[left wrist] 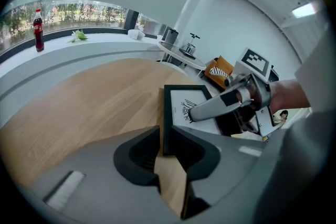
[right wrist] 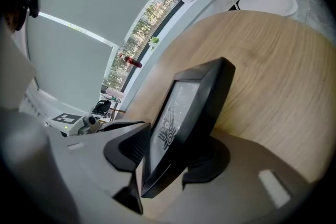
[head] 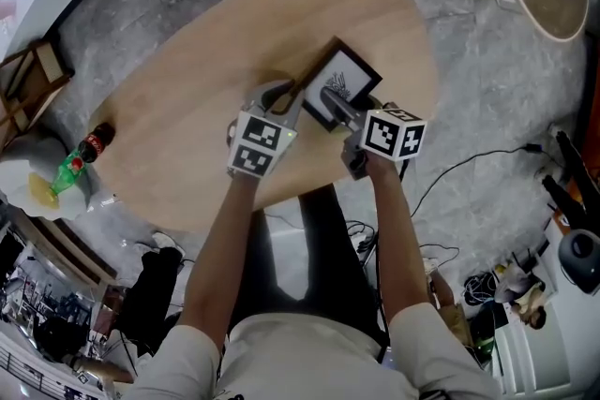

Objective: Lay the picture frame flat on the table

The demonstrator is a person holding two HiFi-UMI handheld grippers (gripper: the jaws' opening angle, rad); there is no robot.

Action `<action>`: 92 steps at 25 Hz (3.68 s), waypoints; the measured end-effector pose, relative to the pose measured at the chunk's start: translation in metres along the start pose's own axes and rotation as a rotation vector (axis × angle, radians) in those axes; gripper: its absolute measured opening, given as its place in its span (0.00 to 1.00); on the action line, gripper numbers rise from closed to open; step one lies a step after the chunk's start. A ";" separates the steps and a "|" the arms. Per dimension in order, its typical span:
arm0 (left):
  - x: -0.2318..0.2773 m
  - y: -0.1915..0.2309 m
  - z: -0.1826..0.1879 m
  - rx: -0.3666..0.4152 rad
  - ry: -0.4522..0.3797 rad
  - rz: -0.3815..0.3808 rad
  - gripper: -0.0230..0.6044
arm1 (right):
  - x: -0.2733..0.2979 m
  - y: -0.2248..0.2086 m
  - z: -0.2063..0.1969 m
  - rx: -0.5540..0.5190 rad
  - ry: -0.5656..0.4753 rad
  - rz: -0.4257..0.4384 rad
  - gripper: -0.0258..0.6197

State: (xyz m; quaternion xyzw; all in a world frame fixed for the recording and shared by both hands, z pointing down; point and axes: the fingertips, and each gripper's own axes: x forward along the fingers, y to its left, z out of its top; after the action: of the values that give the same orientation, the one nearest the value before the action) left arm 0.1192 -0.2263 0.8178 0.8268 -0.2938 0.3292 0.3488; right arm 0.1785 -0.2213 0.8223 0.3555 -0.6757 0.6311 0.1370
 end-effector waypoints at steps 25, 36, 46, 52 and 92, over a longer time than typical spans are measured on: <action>0.011 -0.006 -0.005 -0.020 0.039 -0.052 0.16 | -0.002 -0.003 0.000 0.021 -0.005 -0.010 0.33; 0.010 -0.008 -0.007 -0.019 0.069 -0.047 0.16 | -0.025 -0.019 -0.009 0.049 -0.022 -0.058 0.34; 0.015 -0.007 -0.010 -0.020 0.094 -0.040 0.17 | -0.038 -0.032 -0.022 0.084 -0.029 -0.075 0.34; 0.015 -0.007 -0.010 -0.019 0.101 -0.034 0.17 | -0.050 -0.040 -0.029 0.103 -0.030 -0.090 0.34; -0.221 -0.069 0.031 0.058 -0.089 -0.006 0.05 | -0.225 0.176 -0.027 -0.360 -0.311 -0.426 0.05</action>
State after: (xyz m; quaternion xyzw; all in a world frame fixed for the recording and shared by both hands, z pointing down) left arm 0.0439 -0.1533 0.6085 0.8513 -0.2970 0.2992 0.3124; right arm 0.2163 -0.1354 0.5512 0.5513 -0.6997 0.3966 0.2217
